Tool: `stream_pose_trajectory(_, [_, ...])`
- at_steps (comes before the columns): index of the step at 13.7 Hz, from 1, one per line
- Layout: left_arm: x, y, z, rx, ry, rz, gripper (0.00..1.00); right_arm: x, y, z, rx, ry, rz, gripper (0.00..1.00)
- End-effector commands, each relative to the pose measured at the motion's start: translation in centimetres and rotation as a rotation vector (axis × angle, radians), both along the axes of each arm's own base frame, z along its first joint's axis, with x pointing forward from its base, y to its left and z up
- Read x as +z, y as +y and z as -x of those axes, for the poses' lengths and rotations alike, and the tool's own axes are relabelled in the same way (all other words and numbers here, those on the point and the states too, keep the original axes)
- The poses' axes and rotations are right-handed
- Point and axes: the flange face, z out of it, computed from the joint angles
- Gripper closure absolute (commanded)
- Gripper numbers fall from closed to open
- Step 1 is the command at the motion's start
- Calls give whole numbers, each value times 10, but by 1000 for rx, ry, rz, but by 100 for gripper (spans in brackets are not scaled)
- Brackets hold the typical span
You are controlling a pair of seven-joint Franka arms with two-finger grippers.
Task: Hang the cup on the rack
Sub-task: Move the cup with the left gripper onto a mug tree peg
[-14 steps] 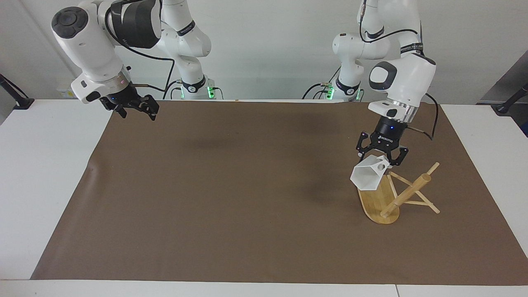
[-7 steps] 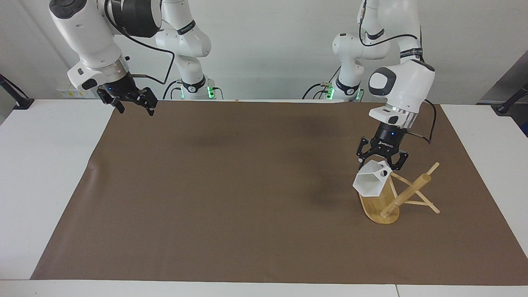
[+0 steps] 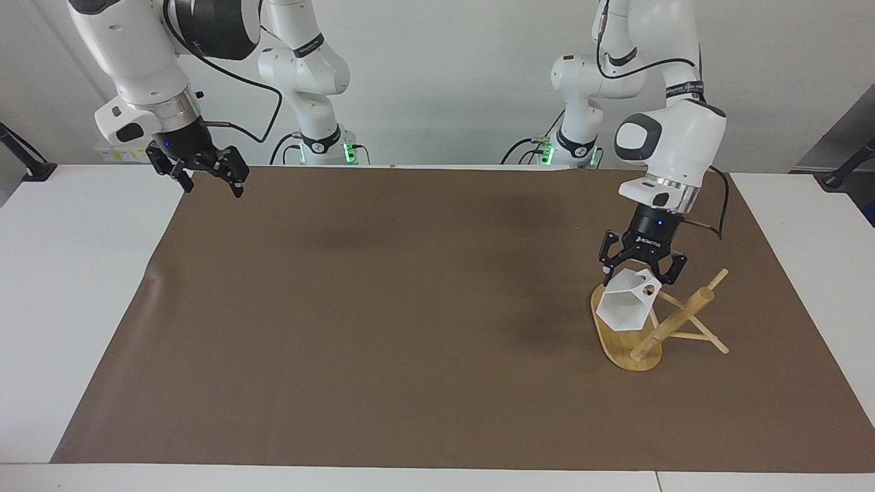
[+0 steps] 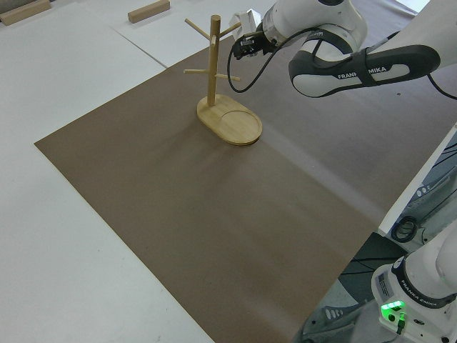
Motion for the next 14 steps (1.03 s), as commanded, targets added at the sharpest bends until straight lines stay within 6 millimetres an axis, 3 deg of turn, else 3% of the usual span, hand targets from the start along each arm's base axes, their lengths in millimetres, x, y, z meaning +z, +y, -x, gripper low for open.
stream_pose_trajectory(1, [1, 6, -8, 36, -13, 1, 100, 1, 5, -2, 16, -14, -18, 0])
stream_pose_trajectory(14, [-6, 32, -9, 90, 4, -1, 100, 2, 6, 1, 15, -2, -22, 0])
